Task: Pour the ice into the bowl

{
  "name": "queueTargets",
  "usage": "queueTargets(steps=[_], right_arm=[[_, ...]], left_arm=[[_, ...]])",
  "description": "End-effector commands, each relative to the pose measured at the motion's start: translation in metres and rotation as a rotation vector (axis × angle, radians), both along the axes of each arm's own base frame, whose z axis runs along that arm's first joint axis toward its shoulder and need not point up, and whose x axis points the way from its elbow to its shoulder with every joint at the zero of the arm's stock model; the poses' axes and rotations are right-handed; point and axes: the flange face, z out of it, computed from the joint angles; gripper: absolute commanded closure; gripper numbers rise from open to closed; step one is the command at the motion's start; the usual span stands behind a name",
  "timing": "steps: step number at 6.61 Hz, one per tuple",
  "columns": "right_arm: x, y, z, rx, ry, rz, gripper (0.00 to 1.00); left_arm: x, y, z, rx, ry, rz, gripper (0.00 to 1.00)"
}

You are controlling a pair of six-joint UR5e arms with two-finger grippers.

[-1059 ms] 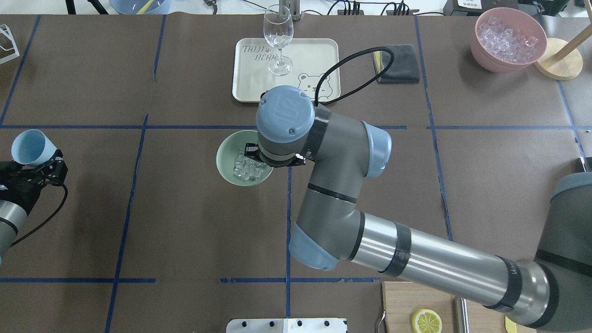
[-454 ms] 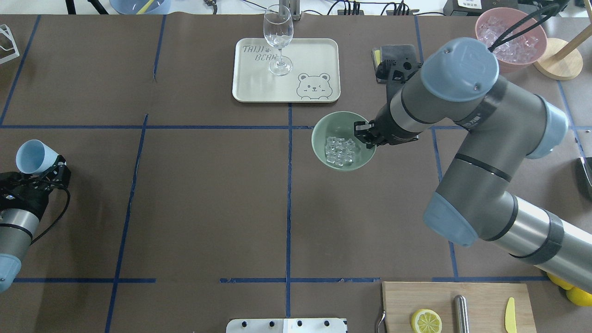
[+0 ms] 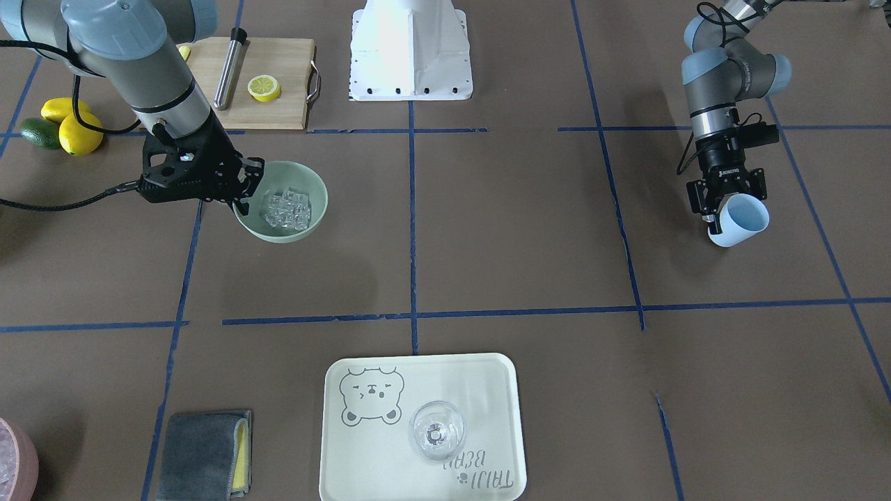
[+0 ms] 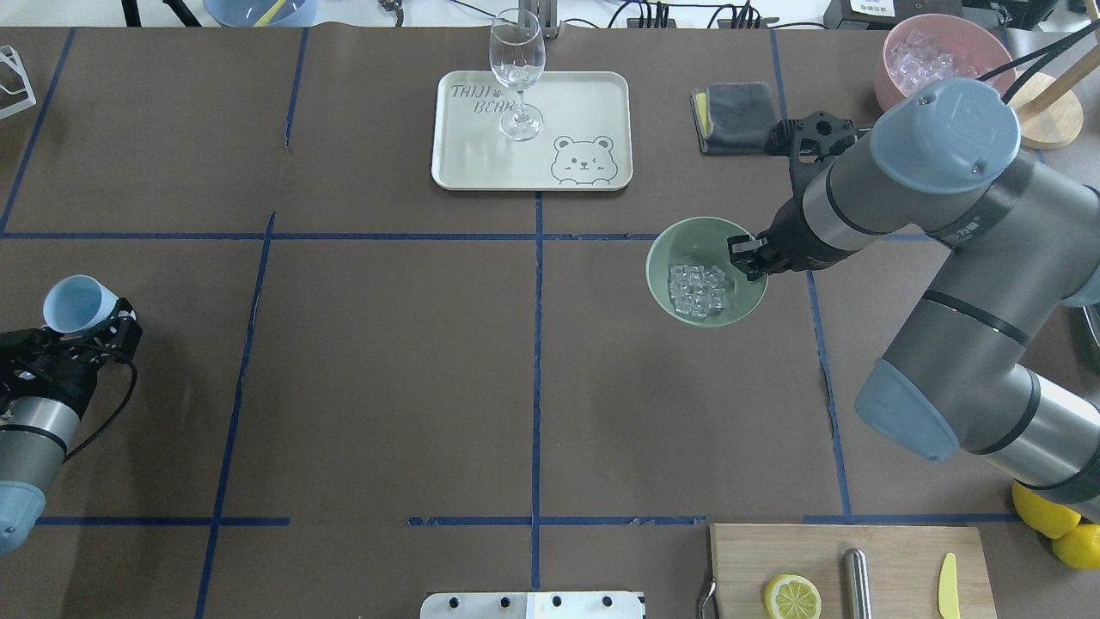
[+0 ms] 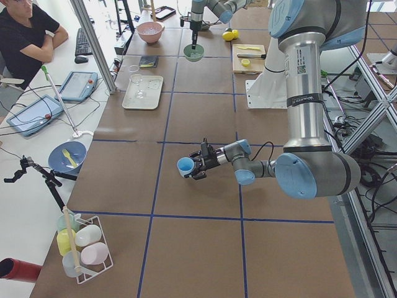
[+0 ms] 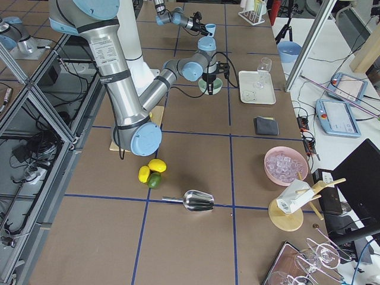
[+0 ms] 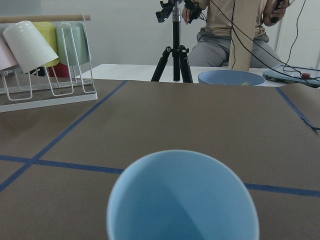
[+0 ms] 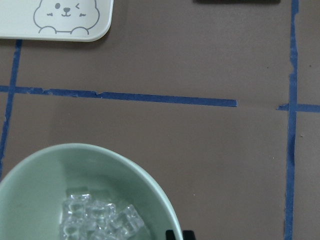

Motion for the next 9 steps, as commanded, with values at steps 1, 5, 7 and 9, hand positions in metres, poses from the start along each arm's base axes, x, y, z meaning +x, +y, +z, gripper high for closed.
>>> queueTargets(steps=[1,5,7,9], right_arm=[[0.008,0.002,0.011,0.010,0.015,-0.012,1.00],[0.041,0.024,0.059,0.029,0.062,-0.040,1.00],[0.069,0.050,0.126,0.057,0.036,-0.039,1.00],[0.120,0.057,0.203,0.107,0.073,-0.045,1.00]], left_arm=[[-0.004,0.000,-0.002,0.002,0.001,-0.002,0.00],[-0.069,0.014,-0.058,0.051,-0.064,0.035,0.00],[-0.080,0.006,-0.086,0.079,-0.097,0.049,0.00],[-0.097,-0.008,-0.108,0.084,-0.134,0.074,0.00]])
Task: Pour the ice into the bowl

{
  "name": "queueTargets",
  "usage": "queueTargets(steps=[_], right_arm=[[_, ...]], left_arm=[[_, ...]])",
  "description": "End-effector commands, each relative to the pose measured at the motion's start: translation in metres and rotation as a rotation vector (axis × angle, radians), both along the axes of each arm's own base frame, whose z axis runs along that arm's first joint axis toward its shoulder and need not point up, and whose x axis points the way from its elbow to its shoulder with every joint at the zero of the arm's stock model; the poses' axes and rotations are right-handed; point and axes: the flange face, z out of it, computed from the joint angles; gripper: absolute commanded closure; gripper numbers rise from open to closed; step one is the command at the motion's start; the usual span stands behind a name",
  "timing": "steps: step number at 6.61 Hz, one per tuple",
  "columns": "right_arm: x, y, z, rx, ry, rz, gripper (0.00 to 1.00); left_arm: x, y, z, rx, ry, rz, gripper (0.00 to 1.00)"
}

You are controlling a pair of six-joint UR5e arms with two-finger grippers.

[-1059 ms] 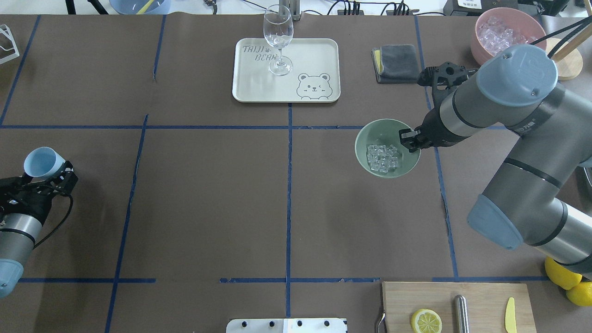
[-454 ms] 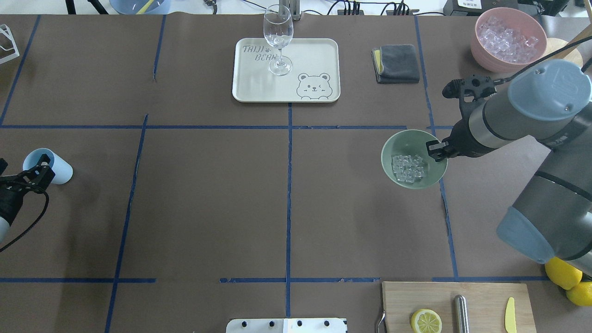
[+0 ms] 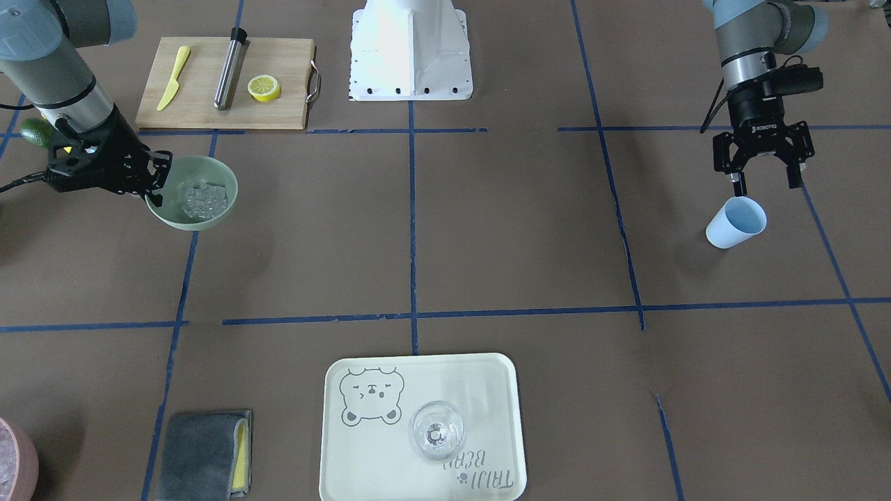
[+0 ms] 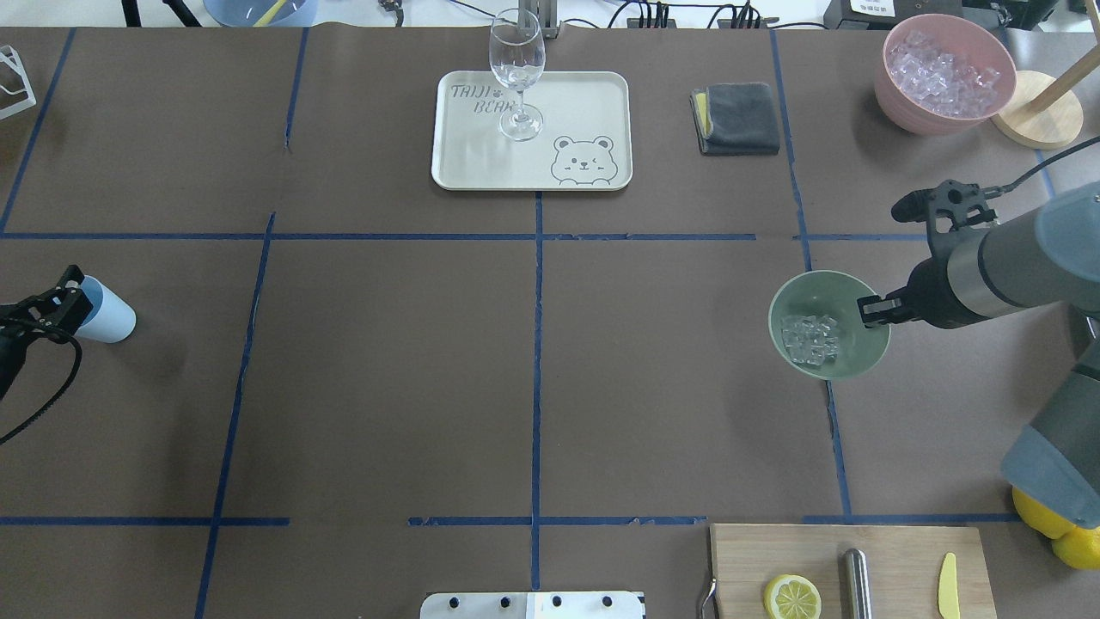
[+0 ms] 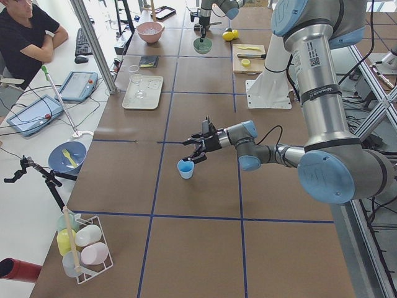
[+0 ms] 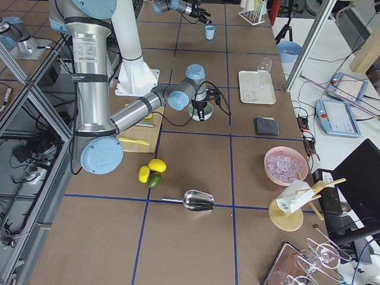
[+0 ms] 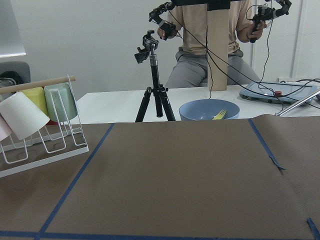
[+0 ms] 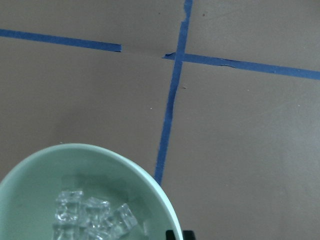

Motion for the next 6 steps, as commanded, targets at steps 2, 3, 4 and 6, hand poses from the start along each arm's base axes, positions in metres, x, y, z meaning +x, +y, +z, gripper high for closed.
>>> queueTargets(steps=[2,3,4,6], right_arm=[[0.071,0.003,0.132,0.018,0.038,-0.020,1.00],[0.078,0.003,0.165,0.024,0.000,-0.023,1.00],[0.084,-0.001,0.174,-0.001,-0.025,-0.025,0.67],[0.111,-0.007,0.173,-0.041,-0.069,-0.001,0.00]], left_arm=[[-0.013,-0.010,-0.016,-0.001,-0.028,0.035,0.00],[-0.013,-0.010,-0.016,0.000,-0.026,0.035,0.00],[-0.012,-0.011,-0.016,0.000,-0.026,0.035,0.00],[-0.007,-0.009,-0.016,-0.017,-0.010,0.073,0.00]])
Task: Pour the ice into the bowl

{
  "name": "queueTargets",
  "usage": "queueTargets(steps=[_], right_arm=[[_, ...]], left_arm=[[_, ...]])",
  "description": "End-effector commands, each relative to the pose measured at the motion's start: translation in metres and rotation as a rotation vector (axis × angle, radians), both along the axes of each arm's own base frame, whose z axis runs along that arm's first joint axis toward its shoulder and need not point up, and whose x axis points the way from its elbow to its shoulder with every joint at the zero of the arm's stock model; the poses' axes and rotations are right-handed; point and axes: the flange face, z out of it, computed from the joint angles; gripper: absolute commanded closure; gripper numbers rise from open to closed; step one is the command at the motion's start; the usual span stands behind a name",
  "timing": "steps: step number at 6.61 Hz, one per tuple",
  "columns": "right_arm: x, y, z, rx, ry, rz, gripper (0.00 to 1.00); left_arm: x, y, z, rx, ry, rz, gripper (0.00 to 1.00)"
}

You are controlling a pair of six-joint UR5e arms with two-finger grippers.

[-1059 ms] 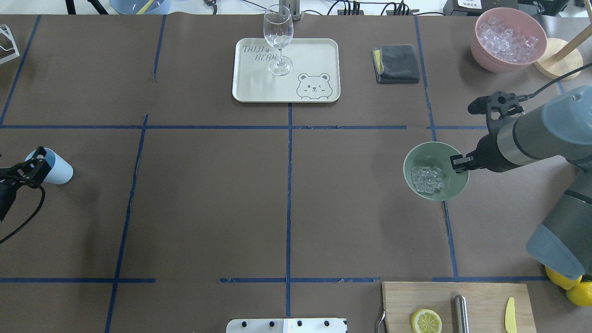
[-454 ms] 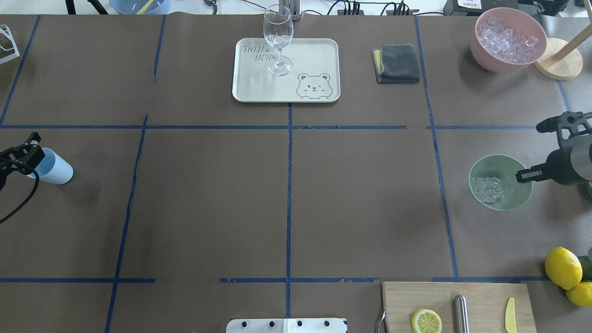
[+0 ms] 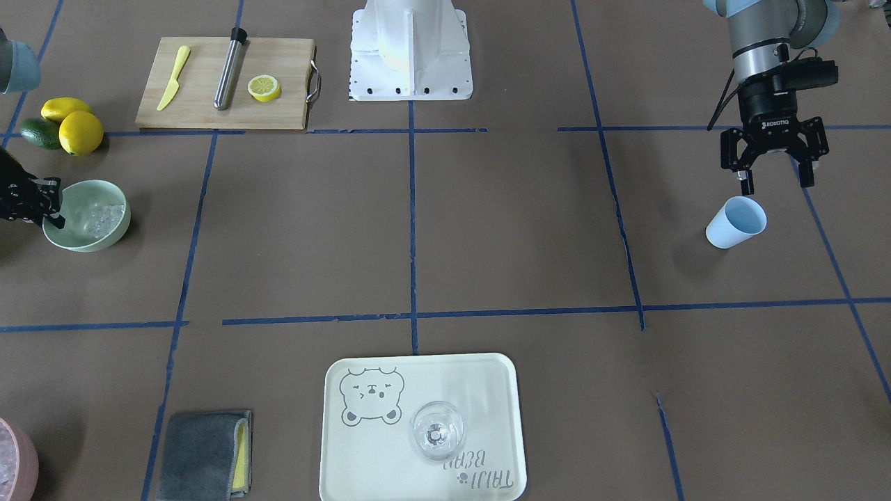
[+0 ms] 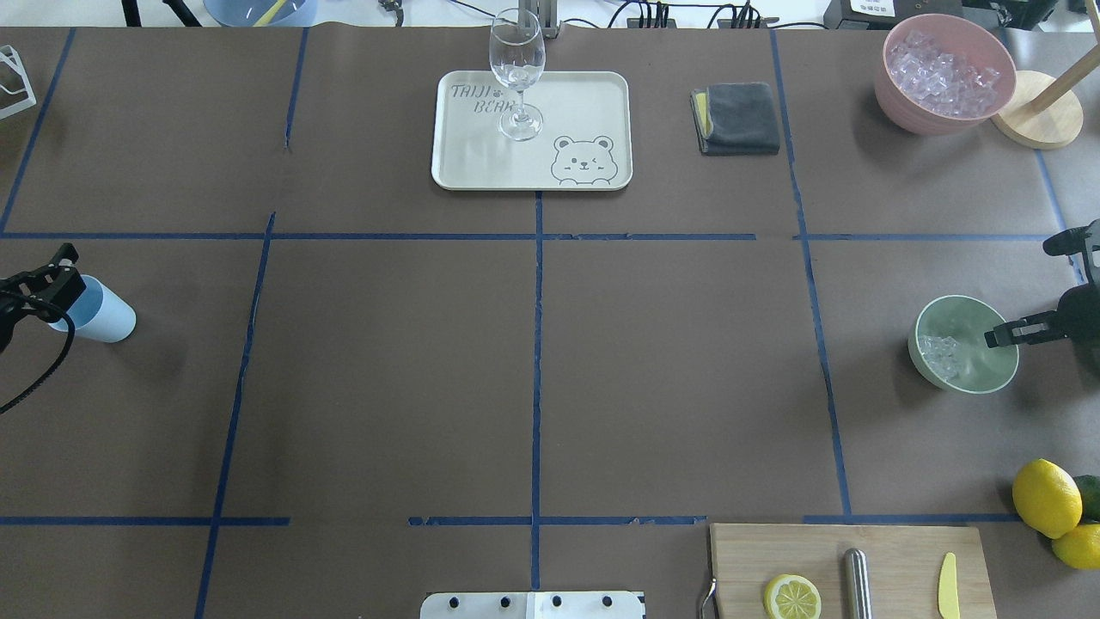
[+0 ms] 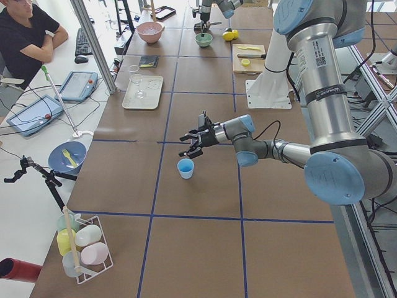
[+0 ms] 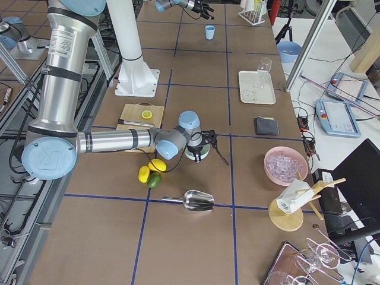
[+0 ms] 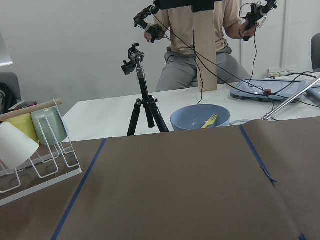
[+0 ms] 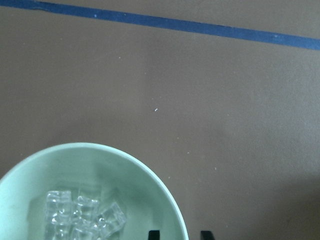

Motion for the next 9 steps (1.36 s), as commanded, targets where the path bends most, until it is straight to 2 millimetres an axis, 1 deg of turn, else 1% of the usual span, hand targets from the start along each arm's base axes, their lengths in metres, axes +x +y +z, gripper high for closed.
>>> queueTargets(steps=[1,2,3,4,5,6,7,8,9], right_arm=[[0.034,-0.006,0.001,-0.025,-0.032,0.025,0.00],[0.046,-0.010,0.003,-0.008,0.002,0.005,0.00],[0.068,-0.016,0.006,0.029,0.056,-0.041,0.00],[0.089,-0.020,-0.008,0.039,0.110,-0.081,0.00],[0.118,-0.021,-0.031,0.042,0.158,-0.122,0.00],[0.147,-0.018,-0.044,0.047,0.185,-0.148,0.00],[0.168,-0.017,-0.047,0.058,0.198,-0.175,0.00],[0.187,-0.026,-0.053,0.051,0.194,-0.175,0.00],[0.205,-0.022,-0.047,0.018,0.170,-0.171,0.00]], left_arm=[[0.005,0.002,0.001,-0.025,0.016,0.049,0.00],[0.007,0.003,0.001,-0.039,0.026,0.077,0.00],[0.005,0.002,0.000,-0.069,0.052,0.120,0.00],[-0.007,-0.005,-0.005,-0.095,0.049,0.178,0.00],[-0.032,-0.018,-0.003,-0.107,-0.006,0.243,0.00],[-0.054,-0.026,0.000,-0.122,-0.043,0.323,0.00],[-0.081,-0.033,0.004,-0.133,-0.067,0.429,0.00],[-0.107,-0.038,0.008,-0.154,-0.075,0.545,0.00],[-0.144,-0.048,0.013,-0.214,-0.116,0.609,0.00]])
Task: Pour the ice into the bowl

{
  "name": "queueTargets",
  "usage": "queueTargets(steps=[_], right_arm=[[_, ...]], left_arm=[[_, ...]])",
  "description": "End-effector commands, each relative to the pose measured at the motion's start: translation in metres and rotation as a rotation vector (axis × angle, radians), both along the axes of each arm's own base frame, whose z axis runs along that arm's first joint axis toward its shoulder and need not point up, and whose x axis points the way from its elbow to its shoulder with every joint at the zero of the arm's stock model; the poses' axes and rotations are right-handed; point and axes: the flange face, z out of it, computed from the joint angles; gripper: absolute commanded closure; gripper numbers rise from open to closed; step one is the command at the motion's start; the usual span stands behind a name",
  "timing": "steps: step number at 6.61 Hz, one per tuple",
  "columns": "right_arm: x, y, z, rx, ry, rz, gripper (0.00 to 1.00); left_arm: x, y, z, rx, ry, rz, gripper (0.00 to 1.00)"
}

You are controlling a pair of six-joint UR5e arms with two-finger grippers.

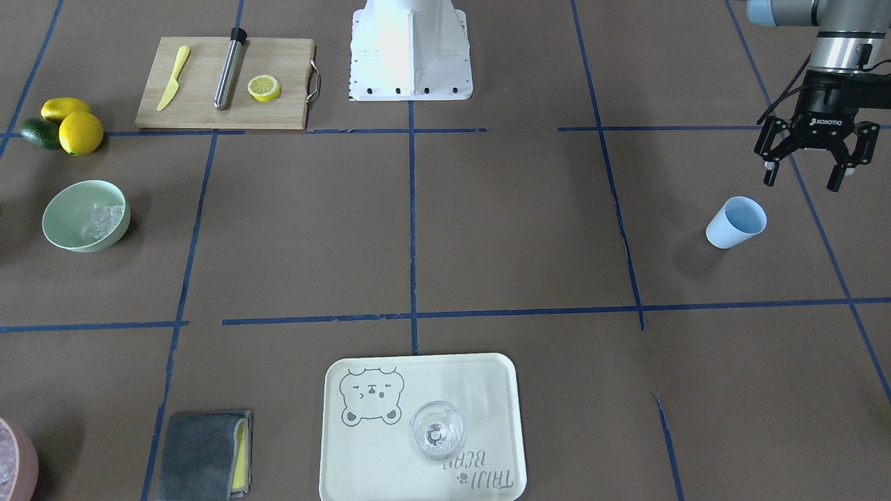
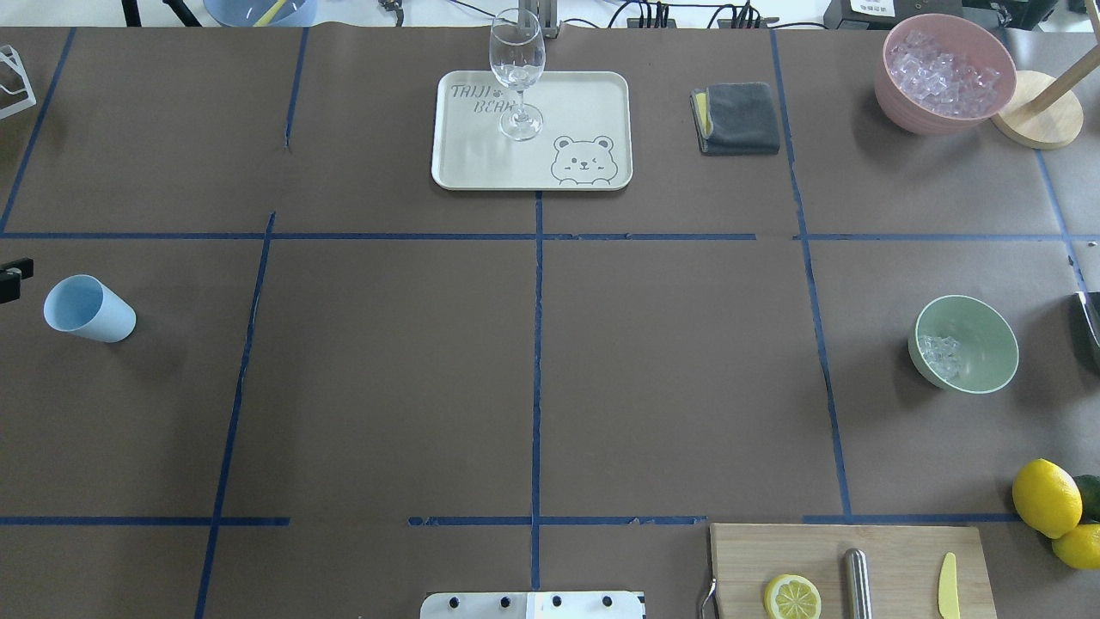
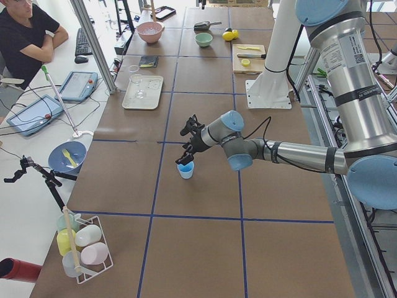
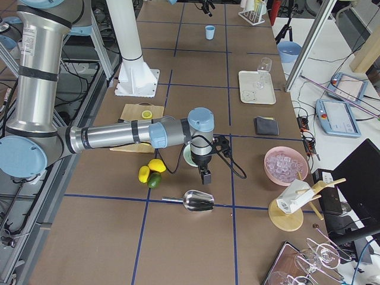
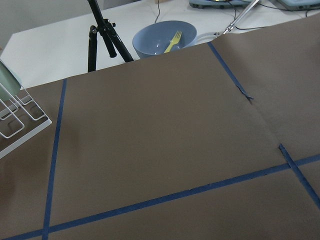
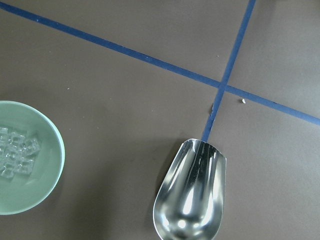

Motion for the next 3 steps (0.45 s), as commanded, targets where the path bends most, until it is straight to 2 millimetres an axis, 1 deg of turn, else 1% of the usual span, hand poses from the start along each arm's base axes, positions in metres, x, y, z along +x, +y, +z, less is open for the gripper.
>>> queueTargets(steps=[1,2,3], right_arm=[[0.023,0.003,-0.003,-0.040,-0.092,0.015,0.00],[0.024,0.003,-0.002,-0.044,-0.090,0.024,0.00],[0.024,0.000,-0.001,-0.040,-0.084,0.023,0.00]], left_arm=[[-0.064,-0.025,0.007,-0.104,-0.063,0.174,0.00],[-0.094,-0.041,0.007,-0.155,-0.094,0.221,0.00],[-0.121,-0.048,0.019,-0.227,-0.129,0.262,0.00]])
